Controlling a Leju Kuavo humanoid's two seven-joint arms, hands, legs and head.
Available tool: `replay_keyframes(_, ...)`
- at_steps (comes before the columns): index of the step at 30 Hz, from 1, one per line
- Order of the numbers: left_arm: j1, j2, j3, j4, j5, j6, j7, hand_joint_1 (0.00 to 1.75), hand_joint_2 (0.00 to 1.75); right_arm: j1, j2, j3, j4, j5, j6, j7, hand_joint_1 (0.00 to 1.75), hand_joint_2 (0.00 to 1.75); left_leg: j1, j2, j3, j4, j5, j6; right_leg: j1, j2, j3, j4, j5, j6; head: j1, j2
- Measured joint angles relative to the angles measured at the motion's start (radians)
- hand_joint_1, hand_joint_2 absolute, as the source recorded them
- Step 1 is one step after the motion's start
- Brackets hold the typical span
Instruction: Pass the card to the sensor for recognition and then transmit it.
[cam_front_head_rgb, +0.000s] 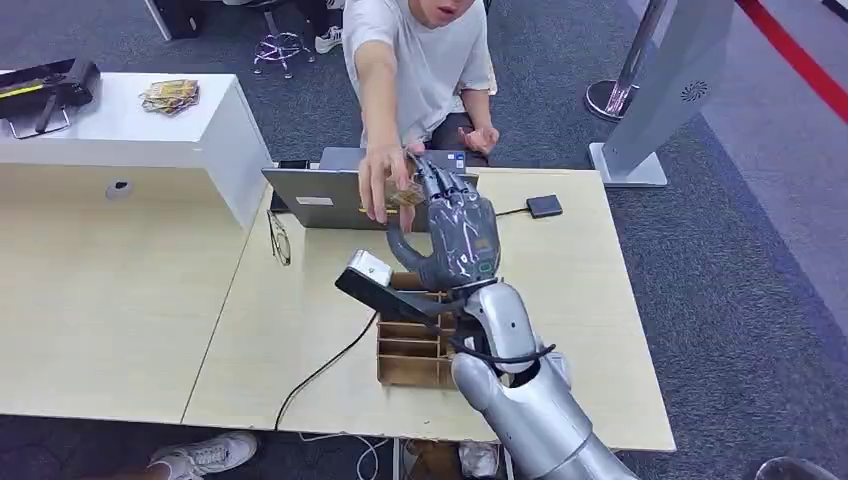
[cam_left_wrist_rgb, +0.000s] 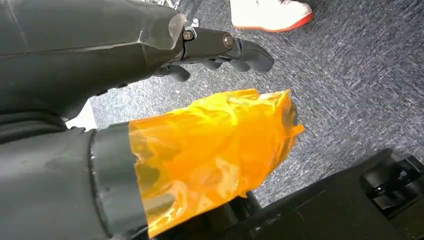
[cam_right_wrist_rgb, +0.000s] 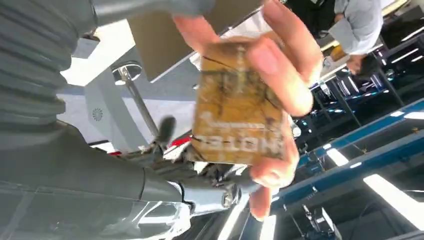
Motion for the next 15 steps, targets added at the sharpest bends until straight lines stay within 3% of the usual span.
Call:
replay_keyframes(1,0.0,0.0,0.0,0.0,0.0,0.0,0.0,0.0,0.0,0.0,0.0,0.001,0.001,-0.001,-0.001,0.0,0.0,0.0,0.0,0.0,0.0,0.0,0.0,0.0,0.0,0.0,0.0,0.0,0.0,0.0,0.0,0.0)
replay_keyframes(2,0.0,0.0,0.0,0.0,0.0,0.0,0.0,0.0,0.0,0.0,0.0,0.002,0.001,-0.002,-0.002,-0.001,0.0,1.75,0.0,0.0,0.0,0.0,0.0,0.0,0.0,0.0,0.0,0.0,0.0,0.0,0.0,0.0)
replay_keyframes(3,0.0,0.0,0.0,0.0,0.001,0.0,0.0,0.0,0.0,0.0,0.0,0.002,0.0,-0.003,-0.003,-0.002,0.0,0.0,0.0,0.0,0.0,0.0,0.0,0.0,0.0,0.0,0.0,0.0,0.0,0.0,0.0,0.0)
replay_keyframes(15,0.001,0.0,0.003,0.0,0.019,0.018,-0.003,0.0,0.0,0.056,0.0,0.021,-0.066,-0.105,-0.008,-0.075,0.0,0.0,0.0,0.0,0.0,0.0,0.0,0.0,0.0,0.0,0.0,0.0,0.0,0.0,0.0,0.0)
